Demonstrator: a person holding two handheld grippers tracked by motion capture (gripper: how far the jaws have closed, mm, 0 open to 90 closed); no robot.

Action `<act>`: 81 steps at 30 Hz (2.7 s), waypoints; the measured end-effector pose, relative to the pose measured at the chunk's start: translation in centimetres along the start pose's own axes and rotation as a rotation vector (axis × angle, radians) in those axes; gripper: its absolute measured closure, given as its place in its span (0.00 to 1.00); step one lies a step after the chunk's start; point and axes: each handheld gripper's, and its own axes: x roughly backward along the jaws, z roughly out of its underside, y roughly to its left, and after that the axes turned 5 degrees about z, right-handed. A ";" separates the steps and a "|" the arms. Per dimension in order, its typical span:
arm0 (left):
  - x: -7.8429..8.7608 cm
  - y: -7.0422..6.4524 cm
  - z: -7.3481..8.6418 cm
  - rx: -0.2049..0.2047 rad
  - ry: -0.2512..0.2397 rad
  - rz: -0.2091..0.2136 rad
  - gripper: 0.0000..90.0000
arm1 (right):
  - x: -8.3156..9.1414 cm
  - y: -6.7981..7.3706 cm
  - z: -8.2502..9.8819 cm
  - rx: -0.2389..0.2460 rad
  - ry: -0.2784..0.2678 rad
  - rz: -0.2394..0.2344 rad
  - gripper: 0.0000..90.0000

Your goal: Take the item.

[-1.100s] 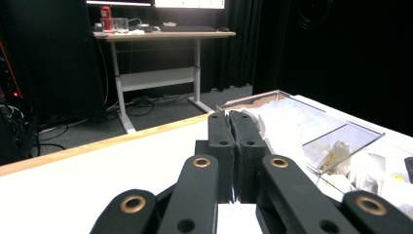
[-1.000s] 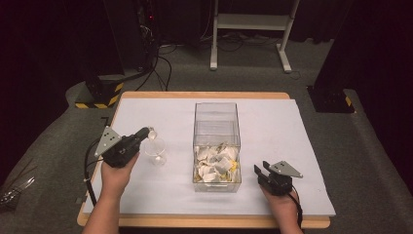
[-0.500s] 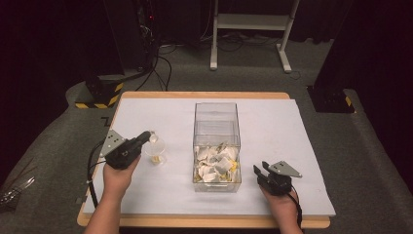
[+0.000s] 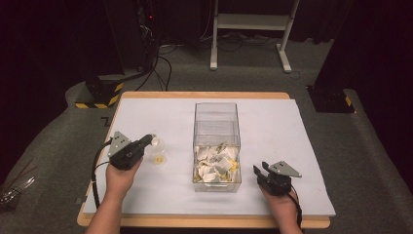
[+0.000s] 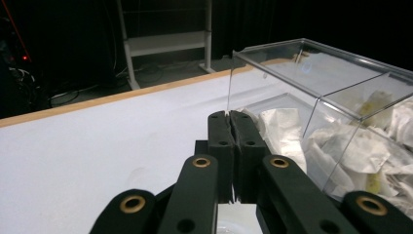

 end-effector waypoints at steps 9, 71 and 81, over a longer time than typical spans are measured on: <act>-0.6 0.1 0.7 -0.019 0.040 -0.025 0.98 | 0.0 0.0 0.0 0.008 -0.001 -0.001 0.66; 1.6 0.4 1.5 -0.032 0.093 -0.035 0.75 | 0.4 0.0 -0.2 0.003 -0.019 -0.012 0.65; 2.6 0.5 2.6 -0.017 0.102 -0.044 0.70 | 0.8 0.6 -0.5 0.023 -0.036 -0.024 0.64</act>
